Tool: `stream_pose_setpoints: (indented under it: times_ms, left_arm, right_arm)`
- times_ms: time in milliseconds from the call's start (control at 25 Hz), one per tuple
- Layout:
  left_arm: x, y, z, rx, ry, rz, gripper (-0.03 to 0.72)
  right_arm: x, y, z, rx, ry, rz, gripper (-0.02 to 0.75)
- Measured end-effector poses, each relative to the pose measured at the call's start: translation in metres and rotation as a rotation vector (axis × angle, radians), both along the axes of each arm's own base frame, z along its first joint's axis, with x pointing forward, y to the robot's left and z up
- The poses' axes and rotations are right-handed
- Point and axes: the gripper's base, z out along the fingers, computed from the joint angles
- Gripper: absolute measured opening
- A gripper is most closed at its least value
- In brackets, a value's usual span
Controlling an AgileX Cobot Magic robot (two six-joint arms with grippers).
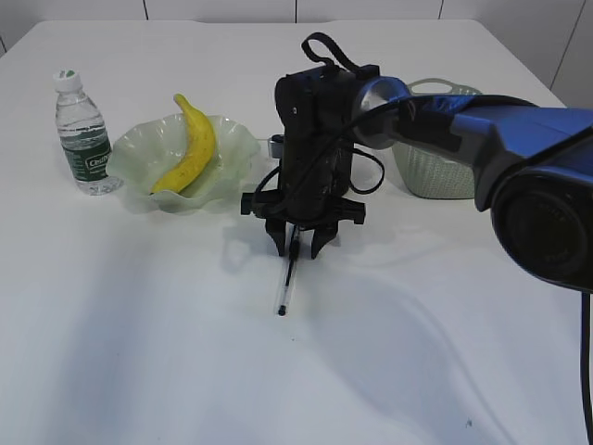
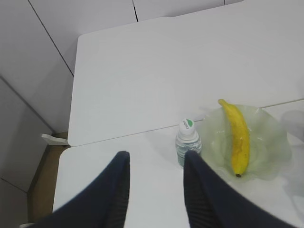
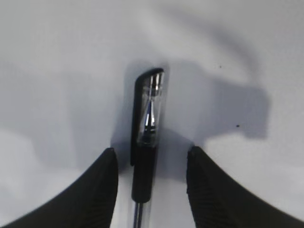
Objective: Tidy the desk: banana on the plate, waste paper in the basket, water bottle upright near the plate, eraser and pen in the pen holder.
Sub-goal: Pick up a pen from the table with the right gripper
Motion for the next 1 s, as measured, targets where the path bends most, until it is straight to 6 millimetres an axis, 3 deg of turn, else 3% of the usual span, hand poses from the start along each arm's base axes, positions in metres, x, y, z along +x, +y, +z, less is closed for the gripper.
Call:
stream_pose_setpoints:
  times_ms: [480, 760, 1000]
  left_arm:
    - [0.001, 0.0005, -0.0019, 0.004, 0.016, 0.002, 0.26]
    - [0.0009, 0.0005, -0.0021, 0.004, 0.018, 0.002, 0.26]
    - [0.0009, 0.0005, -0.0021, 0.004, 0.018, 0.002, 0.26]
  right_arm:
    - [-0.0001, -0.0001, 0.0, -0.001, 0.001, 0.004, 0.349]
    - [-0.0002, -0.0001, 0.0, -0.002, 0.001, 0.006, 0.209]
    - [-0.0002, -0.0001, 0.0, -0.004, -0.001, 0.033, 0.147]
